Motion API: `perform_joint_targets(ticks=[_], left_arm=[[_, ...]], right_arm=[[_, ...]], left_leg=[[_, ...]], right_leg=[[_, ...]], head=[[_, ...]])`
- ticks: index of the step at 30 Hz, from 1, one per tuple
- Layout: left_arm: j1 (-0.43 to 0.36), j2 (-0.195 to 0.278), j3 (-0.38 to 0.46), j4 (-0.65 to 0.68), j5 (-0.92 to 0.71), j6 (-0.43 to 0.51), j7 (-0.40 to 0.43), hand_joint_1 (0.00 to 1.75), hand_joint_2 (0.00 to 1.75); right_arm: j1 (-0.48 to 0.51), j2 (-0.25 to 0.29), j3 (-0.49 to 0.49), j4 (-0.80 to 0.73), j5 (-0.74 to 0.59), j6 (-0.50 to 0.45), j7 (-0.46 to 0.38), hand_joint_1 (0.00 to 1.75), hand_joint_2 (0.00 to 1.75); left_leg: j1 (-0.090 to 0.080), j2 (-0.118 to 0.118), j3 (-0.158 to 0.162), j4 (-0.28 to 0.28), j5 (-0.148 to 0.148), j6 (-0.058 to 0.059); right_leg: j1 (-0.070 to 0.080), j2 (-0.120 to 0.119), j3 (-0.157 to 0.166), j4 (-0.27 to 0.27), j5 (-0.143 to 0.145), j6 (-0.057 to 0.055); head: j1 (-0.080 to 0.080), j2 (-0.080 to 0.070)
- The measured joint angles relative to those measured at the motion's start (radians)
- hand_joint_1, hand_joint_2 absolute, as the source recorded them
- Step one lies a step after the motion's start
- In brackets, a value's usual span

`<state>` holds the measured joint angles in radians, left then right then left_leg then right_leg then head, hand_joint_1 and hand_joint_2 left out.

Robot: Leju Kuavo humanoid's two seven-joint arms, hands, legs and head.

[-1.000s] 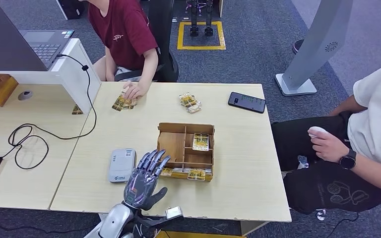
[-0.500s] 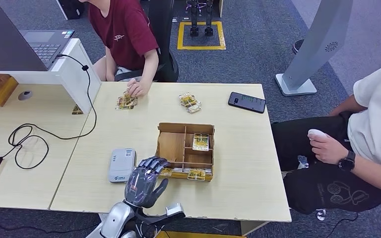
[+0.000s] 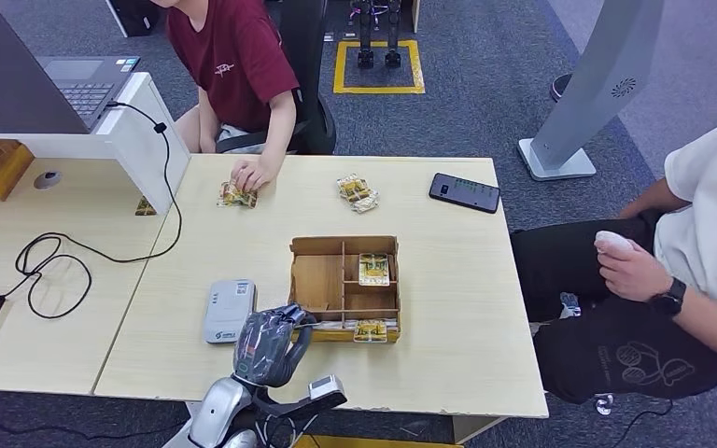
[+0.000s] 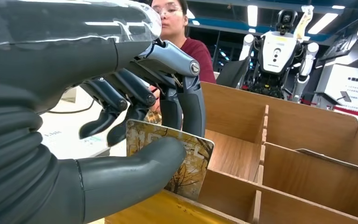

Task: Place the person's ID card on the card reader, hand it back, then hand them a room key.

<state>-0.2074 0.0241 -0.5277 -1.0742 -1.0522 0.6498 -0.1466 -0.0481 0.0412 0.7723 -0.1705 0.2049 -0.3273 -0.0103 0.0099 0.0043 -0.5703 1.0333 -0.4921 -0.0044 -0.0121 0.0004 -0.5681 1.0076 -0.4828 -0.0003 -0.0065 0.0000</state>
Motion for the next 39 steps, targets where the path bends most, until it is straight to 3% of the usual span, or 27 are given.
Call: perform_joint_targets(ticks=[6,13,21,25,30,39], left_arm=[[0.002,0.0,0.003,-0.035,0.101,-0.032,-0.054,1.75,1.75],[-0.008,0.031,0.003,-0.341,0.247,-0.163,-0.057,1.75,1.75],[-0.042,0.094,0.033,-0.532,0.267,-0.168,-0.048,1.75,1.75],[-0.103,0.106,0.073,-0.519,0.18,-0.155,0.016,1.75,1.75],[-0.192,0.109,0.114,-0.393,0.023,-0.125,0.109,1.75,1.75],[-0.298,0.111,0.173,-0.158,-0.027,-0.107,0.166,1.75,1.75]], right_arm=[[0.001,0.0,-0.003,0.0,-0.001,-0.005,-0.001,0.0,0.0],[0.009,0.0,-0.018,0.002,-0.021,-0.021,-0.011,0.0,0.0],[0.017,-0.001,-0.03,0.003,-0.027,-0.024,-0.022,0.0,0.0],[0.016,-0.001,-0.03,0.003,-0.011,-0.018,-0.019,0.0,0.0],[0.01,-0.001,-0.029,0.003,0.005,-0.004,-0.012,0.0,0.0],[0.004,-0.001,-0.025,0.003,0.022,0.002,-0.004,0.0,0.0]], left_leg=[[0.0,0.0,0.0,0.0,0.0,0.0],[0.0,0.0,0.0,0.0,0.0,0.0],[0.0,0.0,0.0,0.0,0.0,0.0],[0.001,0.0,0.0,0.0,0.001,-0.001],[0.0,0.0,0.0,0.0,0.002,-0.001],[0.001,0.0,0.0,0.0,0.002,-0.001]], right_leg=[[0.0,0.0,0.0,0.0,0.0,0.0],[0.0,-0.001,0.0,0.0,0.0,0.0],[0.0,-0.001,0.0,0.0,0.0,0.0],[0.001,-0.001,0.0,0.0,0.0,0.0],[0.001,0.0,0.0,0.001,0.002,-0.001],[0.001,0.0,-0.001,0.001,0.002,-0.002]], head=[[0.0,0.0],[0.0,0.0],[0.0,0.0],[0.0,0.0],[0.0,0.0],[0.0,0.0]])
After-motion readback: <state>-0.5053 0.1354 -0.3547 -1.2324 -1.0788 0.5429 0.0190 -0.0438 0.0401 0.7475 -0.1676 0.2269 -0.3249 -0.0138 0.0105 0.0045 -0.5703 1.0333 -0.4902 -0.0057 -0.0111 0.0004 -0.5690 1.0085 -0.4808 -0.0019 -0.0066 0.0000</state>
